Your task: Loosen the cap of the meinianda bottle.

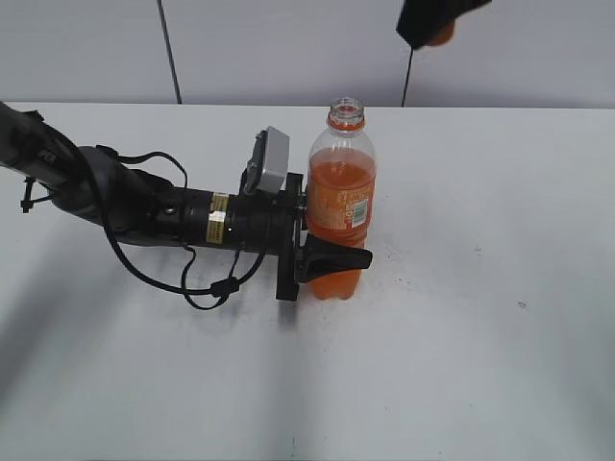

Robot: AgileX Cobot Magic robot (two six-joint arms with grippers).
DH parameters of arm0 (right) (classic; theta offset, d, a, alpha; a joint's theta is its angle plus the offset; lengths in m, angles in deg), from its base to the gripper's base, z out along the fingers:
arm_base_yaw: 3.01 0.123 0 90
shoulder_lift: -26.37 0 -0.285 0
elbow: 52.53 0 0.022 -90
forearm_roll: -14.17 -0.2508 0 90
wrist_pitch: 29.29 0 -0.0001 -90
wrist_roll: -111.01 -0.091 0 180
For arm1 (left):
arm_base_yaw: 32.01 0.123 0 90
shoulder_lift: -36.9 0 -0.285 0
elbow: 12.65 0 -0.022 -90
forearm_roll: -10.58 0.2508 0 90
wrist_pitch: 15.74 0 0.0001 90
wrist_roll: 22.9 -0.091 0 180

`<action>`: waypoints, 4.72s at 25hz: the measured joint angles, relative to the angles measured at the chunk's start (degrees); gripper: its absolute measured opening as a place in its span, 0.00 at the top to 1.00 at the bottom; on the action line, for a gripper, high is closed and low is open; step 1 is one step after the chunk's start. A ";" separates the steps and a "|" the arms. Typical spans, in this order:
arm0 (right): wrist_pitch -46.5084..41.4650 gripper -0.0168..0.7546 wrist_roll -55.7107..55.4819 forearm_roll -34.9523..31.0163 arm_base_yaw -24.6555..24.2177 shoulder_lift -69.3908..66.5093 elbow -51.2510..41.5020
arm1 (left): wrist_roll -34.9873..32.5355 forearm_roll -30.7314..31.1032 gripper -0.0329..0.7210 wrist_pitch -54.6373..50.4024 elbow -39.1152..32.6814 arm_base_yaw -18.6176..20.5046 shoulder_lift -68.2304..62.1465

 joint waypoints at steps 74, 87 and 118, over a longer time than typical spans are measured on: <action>40.62 0.27 -8.10 -16.05 -36.55 0.78 -49.69 | 3.18 4.00 0.09 -0.76 0.24 -0.04 0.35; 36.44 0.27 -8.15 -16.05 -36.55 9.52 -46.89 | 4.67 4.71 0.13 -0.79 0.24 -0.04 10.18; 15.59 0.27 -9.02 -16.19 -36.55 17.39 -37.33 | 43.85 24.85 0.17 -26.83 0.19 1.48 43.70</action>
